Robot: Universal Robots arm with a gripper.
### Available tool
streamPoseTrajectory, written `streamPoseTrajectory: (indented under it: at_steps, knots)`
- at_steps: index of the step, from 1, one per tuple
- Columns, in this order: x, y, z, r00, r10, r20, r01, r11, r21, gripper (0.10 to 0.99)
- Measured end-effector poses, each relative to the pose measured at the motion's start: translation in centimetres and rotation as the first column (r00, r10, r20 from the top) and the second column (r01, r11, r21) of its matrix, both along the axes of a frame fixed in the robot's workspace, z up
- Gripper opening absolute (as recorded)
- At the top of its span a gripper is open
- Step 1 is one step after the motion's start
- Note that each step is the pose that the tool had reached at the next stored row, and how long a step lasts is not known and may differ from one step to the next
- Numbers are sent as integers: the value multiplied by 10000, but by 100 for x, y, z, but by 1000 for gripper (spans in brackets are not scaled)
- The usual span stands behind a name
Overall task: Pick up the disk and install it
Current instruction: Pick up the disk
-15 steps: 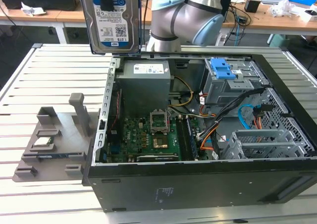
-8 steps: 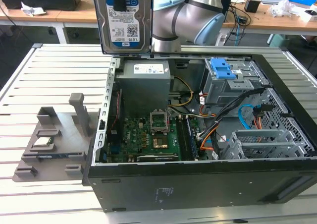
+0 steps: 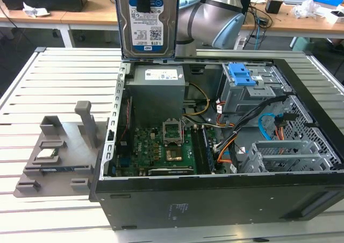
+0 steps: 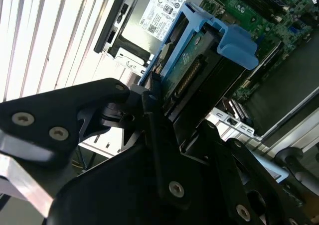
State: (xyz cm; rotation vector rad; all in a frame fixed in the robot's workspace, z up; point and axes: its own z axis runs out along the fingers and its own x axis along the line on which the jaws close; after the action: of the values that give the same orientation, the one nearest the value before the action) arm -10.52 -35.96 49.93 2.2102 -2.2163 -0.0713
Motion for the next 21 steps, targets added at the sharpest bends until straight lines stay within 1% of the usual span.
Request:
streamPoseTrajectory:
  at_steps: [1, 4, 6, 8, 15, 17, 19, 21]
  knots:
    - [28, 0, 0, 10000, -1, 0, 1, 10000, 0, 357]
    - [186, 0, 0, 10000, -1, 0, 1, 10000, 1, 357]
    - [234, 0, 0, 10000, 1, 0, -1, 10000, 1, 357]
    - [326, 0, 0, 10000, -1, 0, 1, 10000, 0, 357]
    - [515, 0, 0, 10000, 1, -1, -1, 10000, 0, 357]
    - [581, 0, 0, 10000, -1, -1, 1, 10000, -1, 357]
    - [692, 0, 0, 10000, 0, 0, 0, 10000, 0, 357]
    - [745, 0, 0, 10000, 1, -1, -1, 10000, 0, 357]
